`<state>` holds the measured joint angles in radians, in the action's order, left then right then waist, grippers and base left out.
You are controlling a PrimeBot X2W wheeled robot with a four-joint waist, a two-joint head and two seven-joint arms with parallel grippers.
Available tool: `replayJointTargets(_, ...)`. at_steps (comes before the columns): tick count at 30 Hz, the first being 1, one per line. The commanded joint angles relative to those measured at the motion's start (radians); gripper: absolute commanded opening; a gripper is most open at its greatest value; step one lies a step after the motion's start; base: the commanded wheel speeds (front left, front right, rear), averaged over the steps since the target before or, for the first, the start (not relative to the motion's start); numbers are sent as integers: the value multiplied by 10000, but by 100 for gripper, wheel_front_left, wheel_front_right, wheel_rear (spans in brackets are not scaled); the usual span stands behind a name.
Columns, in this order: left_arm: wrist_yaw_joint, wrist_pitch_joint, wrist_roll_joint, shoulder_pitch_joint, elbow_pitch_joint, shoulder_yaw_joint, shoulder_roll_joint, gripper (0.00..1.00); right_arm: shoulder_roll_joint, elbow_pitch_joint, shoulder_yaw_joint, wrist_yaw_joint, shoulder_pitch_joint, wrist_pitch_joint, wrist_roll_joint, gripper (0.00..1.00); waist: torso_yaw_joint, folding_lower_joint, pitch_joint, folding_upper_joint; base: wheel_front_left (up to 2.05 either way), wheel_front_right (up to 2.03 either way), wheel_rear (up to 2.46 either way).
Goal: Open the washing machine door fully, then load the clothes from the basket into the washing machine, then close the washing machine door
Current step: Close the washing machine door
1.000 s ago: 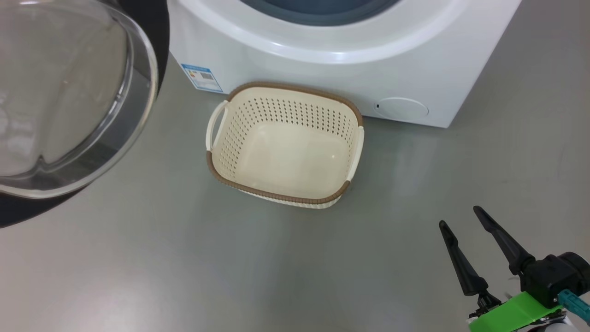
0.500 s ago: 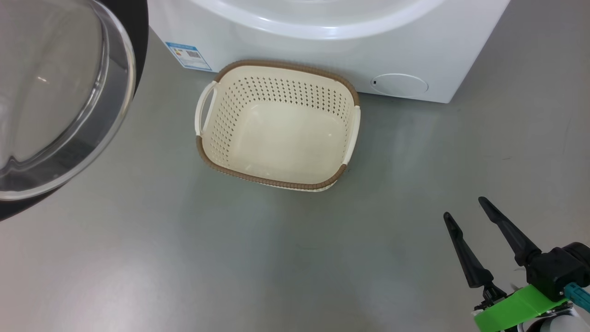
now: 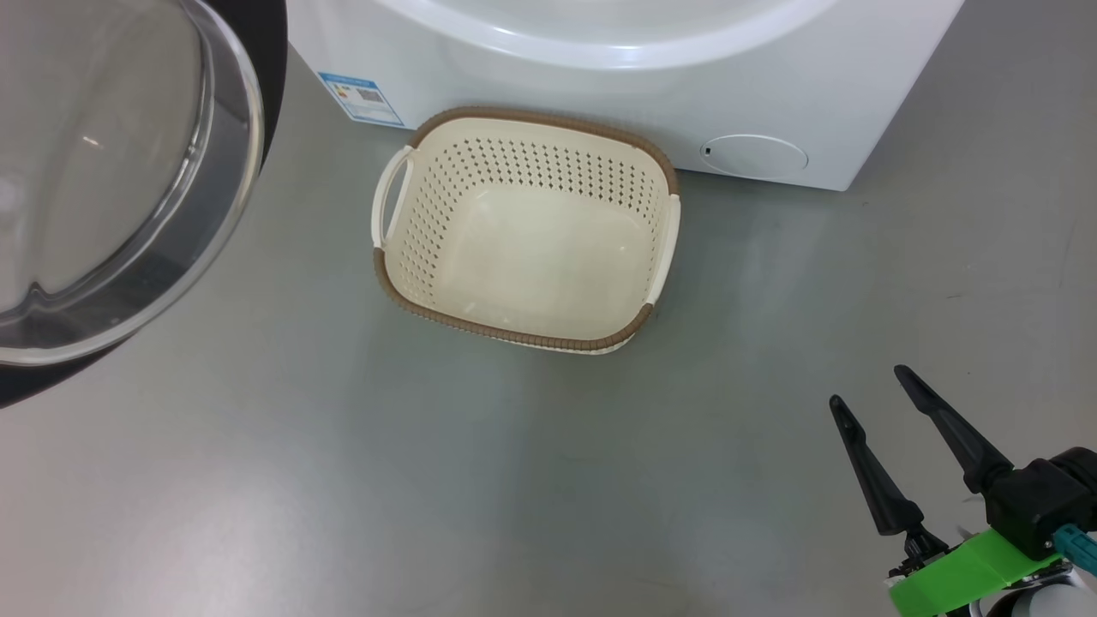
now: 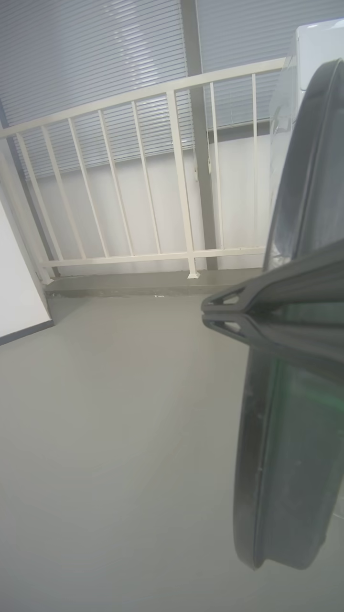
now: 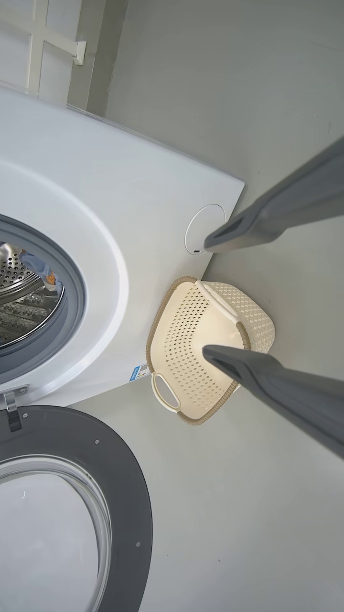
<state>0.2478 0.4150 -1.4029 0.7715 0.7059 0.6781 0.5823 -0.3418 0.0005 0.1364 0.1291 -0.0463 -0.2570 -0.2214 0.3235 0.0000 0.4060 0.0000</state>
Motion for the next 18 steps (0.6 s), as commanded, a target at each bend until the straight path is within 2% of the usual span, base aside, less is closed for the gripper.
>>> replayJointTargets(1,-4,266,-81,-343,-354,9,780,0,-127,-218,238,16,-87,-48,-96,100,-11,0,-9,0,0,0,0)
replayJointTargets(13,-270,2377,-621,-997,-1270,-545,357,0,-228,-199,222,16,-20,-48,-117,100,55,0,-157,0,0,0,0)
replayJointTargets(18,-100,3097,-886,-1251,-1763,-644,178,0,-172,-139,246,16,-36,-48,-119,100,107,0,-268,0,0,0,0)
